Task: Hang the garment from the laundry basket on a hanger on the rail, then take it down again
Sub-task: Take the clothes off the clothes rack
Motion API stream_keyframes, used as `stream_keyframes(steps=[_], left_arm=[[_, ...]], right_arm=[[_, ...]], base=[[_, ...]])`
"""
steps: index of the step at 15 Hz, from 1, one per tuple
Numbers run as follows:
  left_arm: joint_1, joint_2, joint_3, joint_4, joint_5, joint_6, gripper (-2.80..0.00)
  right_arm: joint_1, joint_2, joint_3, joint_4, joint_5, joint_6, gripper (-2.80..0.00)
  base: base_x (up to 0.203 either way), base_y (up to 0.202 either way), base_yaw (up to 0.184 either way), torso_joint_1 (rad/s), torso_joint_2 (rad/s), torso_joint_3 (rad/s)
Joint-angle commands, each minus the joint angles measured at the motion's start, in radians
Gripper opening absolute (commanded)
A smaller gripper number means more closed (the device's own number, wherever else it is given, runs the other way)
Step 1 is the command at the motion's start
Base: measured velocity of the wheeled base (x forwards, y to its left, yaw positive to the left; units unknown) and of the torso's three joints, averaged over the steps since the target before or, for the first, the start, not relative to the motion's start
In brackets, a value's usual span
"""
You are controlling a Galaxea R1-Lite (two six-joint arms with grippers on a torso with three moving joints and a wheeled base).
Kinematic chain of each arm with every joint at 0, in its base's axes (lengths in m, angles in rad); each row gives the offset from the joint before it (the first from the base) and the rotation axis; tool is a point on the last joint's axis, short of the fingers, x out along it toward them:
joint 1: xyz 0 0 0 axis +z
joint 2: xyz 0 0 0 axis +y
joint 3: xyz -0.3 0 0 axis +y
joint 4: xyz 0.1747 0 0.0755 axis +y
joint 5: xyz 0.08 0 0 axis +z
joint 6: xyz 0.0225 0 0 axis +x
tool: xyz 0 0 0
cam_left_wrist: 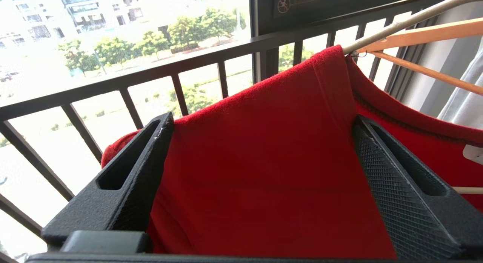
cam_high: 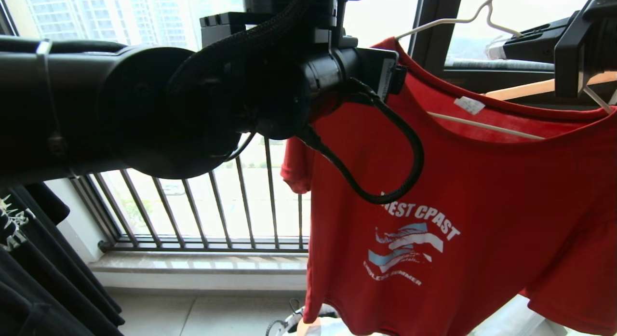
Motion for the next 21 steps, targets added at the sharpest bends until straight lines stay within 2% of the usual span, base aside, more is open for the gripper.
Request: stream_keyframes(steps=[1,2,13,17,21], left_arm=[[-0.001,-0.002,-0.007,0.000,-0.002,-0.003,0.00],[-0.001,-0.001,-0.005,0.001,-0.002,-0.004,-2.80],[-0.001,-0.021,-0.003,-0.001,0.002,-0.003,-2.80],[0.001,-0.070,-0.002,-0.003,0.001,-0.025,-2.80],[0.074,-0.087,0.001,-0.002,0.000,-0.029,-2.80]], right_arm=[[0.001,-0.001,0.000,0.002,0.001,-0.004,-2.80],[0.001,-0.001,0.000,0.002,0.001,-0.004,-2.80],[0.002,0.008,-0.011,0.002,-0.011,-0.005,-2.80],[0.001,0.011,0.000,0.002,-0.020,-0.005,-2.80],[0.001,0.012,0.000,0.002,-0.022,-0.007,-2.80]], base=[[0.000,0.000,0.000,0.000,0.00,0.000],[0.000,0.000,0.000,0.000,0.00,0.000],[0.000,0.000,0.000,0.000,0.00,0.000],[0.000,0.000,0.000,0.000,0.00,0.000],[0.000,0.000,0.000,0.000,0.00,0.000]])
